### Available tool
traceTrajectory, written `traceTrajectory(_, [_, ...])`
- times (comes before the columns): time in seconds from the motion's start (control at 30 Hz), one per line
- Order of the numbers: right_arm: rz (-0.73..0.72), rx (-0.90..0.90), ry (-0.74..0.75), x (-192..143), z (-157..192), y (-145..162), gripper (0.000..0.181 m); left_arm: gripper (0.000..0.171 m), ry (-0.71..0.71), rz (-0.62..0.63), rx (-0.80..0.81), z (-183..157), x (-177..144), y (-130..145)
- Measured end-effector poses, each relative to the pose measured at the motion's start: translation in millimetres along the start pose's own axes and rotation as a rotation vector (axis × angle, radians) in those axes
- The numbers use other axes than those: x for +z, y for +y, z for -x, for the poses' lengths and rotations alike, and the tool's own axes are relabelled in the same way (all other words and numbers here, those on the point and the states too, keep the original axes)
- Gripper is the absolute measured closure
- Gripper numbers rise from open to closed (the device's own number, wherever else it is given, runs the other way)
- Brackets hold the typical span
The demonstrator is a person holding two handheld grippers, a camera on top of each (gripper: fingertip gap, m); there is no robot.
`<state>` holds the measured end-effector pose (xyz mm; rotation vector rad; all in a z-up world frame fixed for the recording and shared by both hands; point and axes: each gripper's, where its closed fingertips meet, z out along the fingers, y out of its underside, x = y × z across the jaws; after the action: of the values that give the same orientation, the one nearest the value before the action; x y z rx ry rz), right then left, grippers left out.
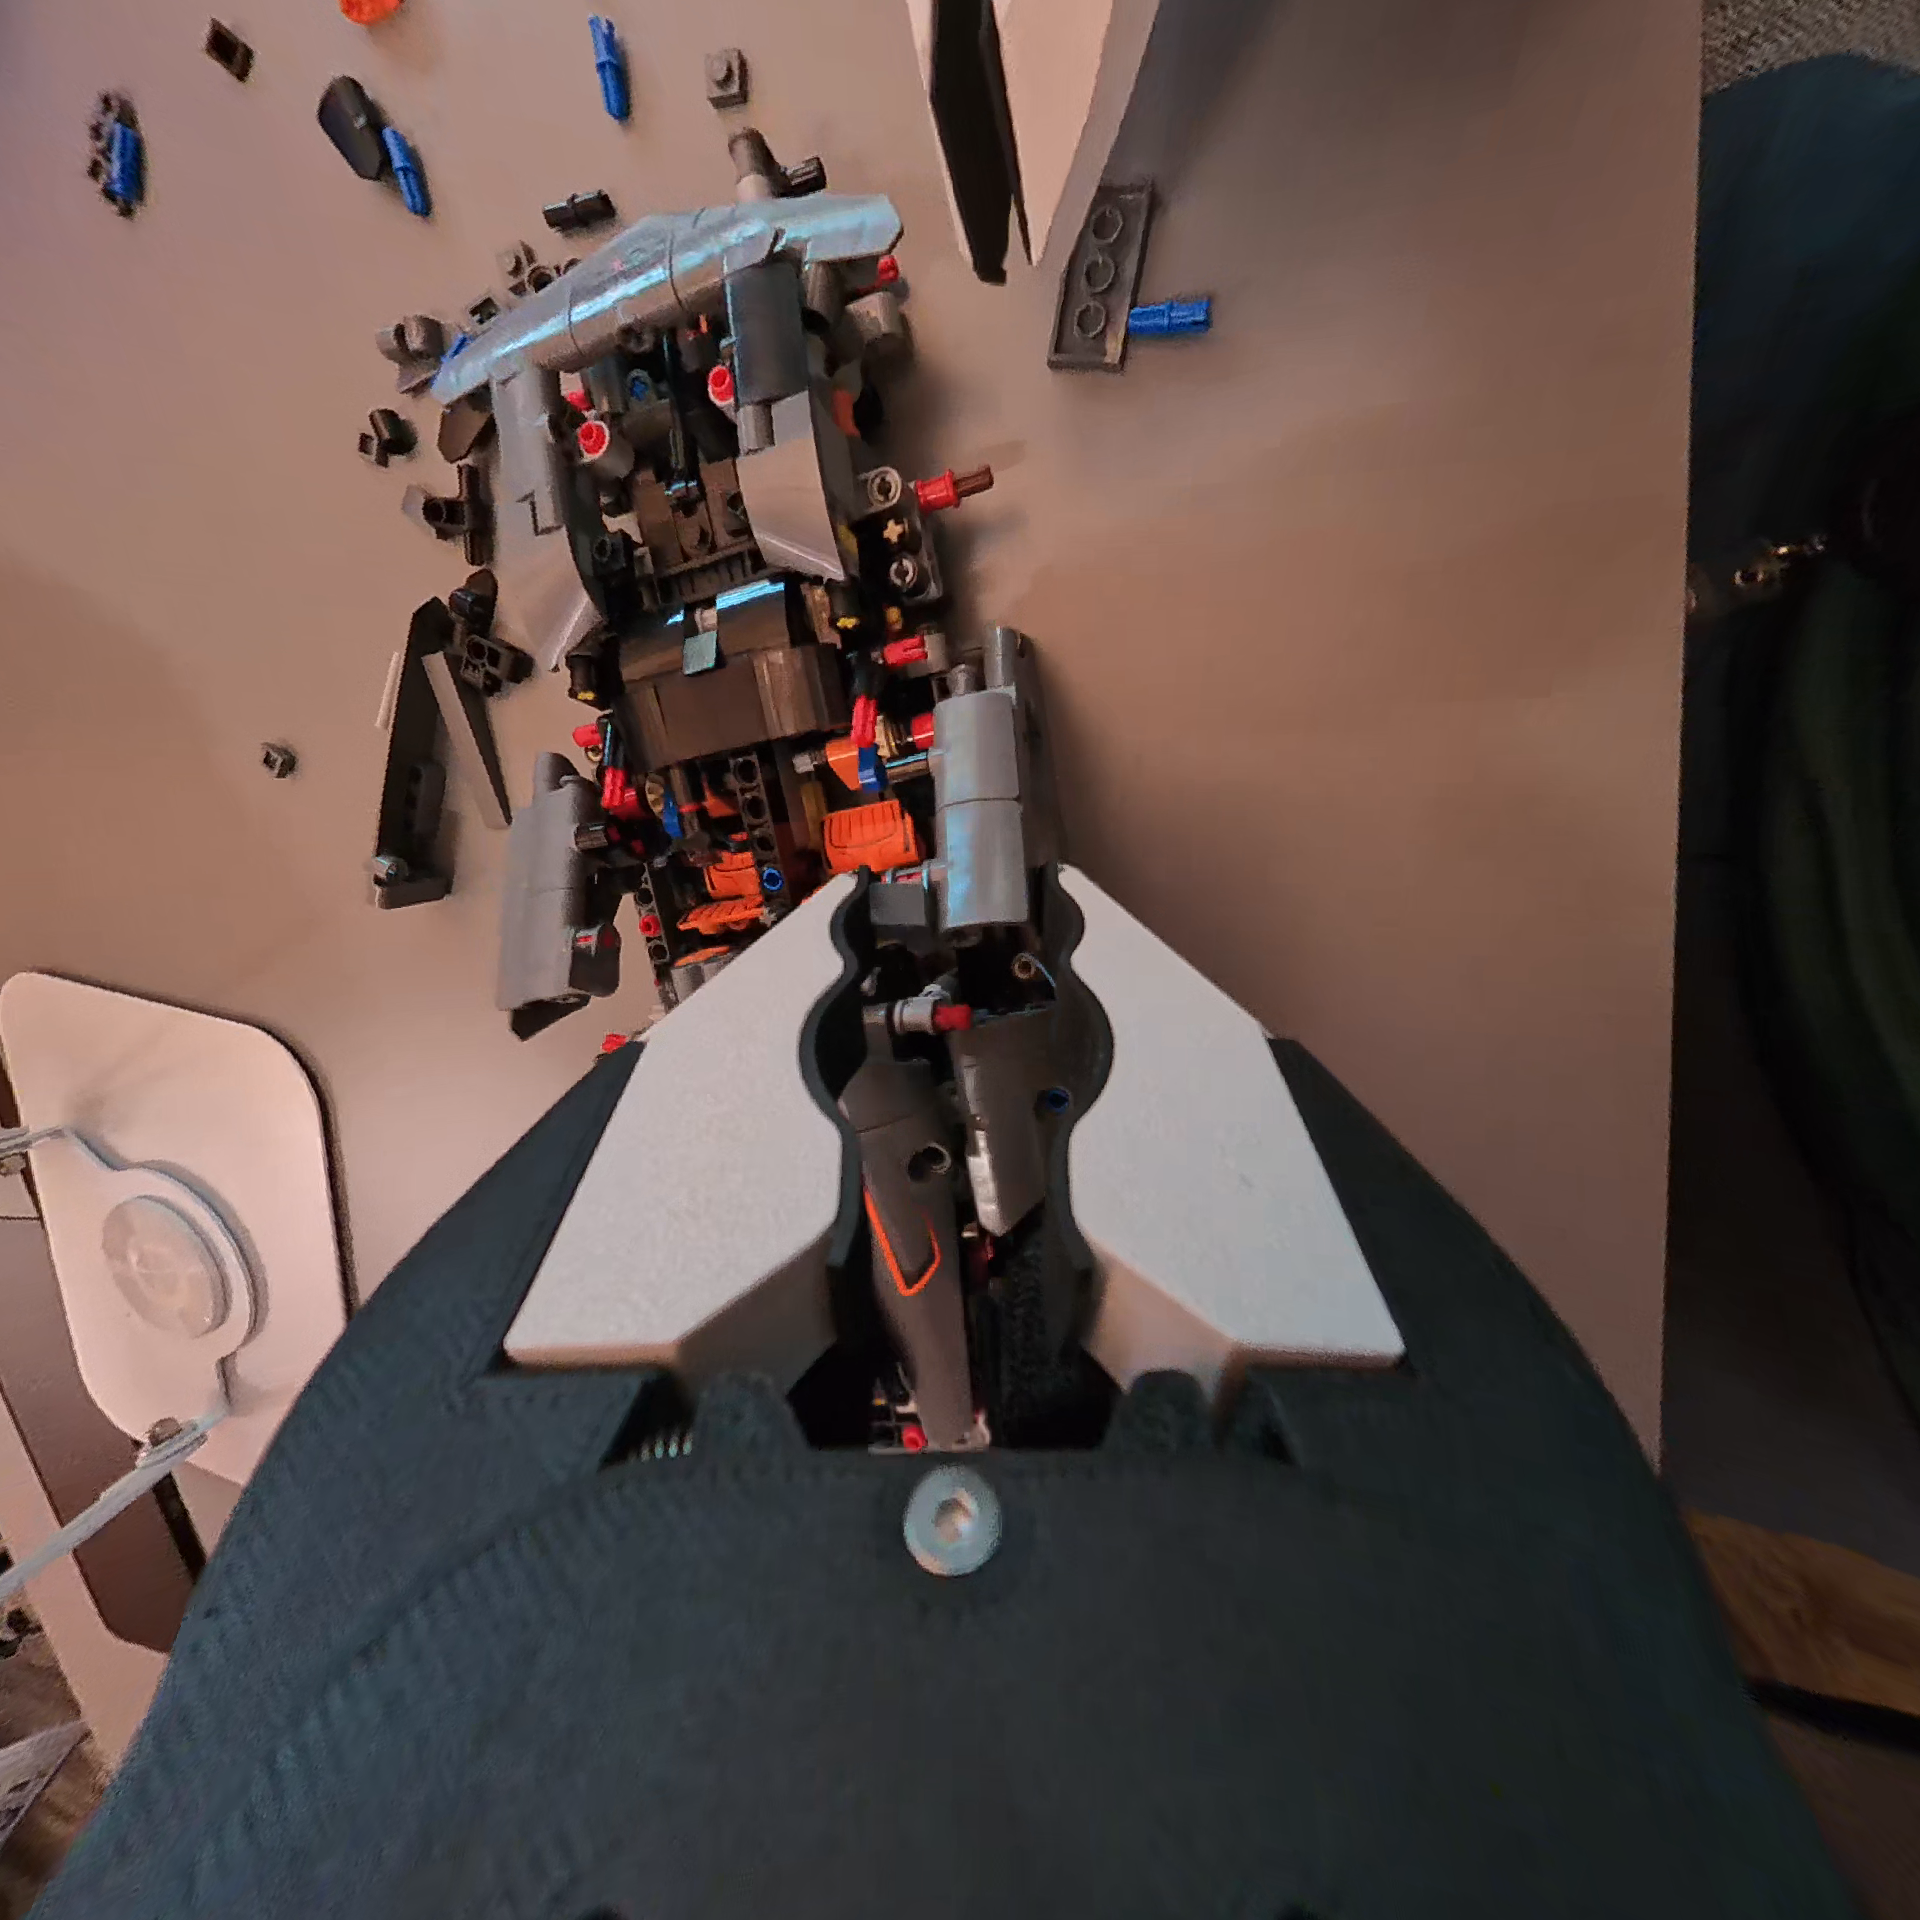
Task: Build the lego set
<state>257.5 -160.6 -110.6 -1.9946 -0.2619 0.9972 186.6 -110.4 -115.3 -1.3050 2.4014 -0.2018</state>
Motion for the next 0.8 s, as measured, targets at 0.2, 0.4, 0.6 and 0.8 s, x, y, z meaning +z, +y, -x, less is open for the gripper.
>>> traceTrajectory(0.2, [0.020, -0.009, 0.014, 2, -1, 2, 0.174, 0.143, 0.034, 0.025, -0.001, 0, -1, -3])
traceTrajectory(0.4, [0.045, -0.032, 0.036, 5, -1, 6, 0.173, 0.143, 0.013, -0.012, -0.075, -3, -1, 3])
traceTrajectory(0.6, [0.043, -0.026, 0.034, 5, -1, 5, 0.173, 0.133, -0.043, -0.064, -0.154, -2, 1, 9])
traceTrajectory(0.8, [0.040, -0.025, 0.034, 5, -1, 5, 0.174, 0.139, -0.107, -0.130, -0.304, -4, -8, 17])
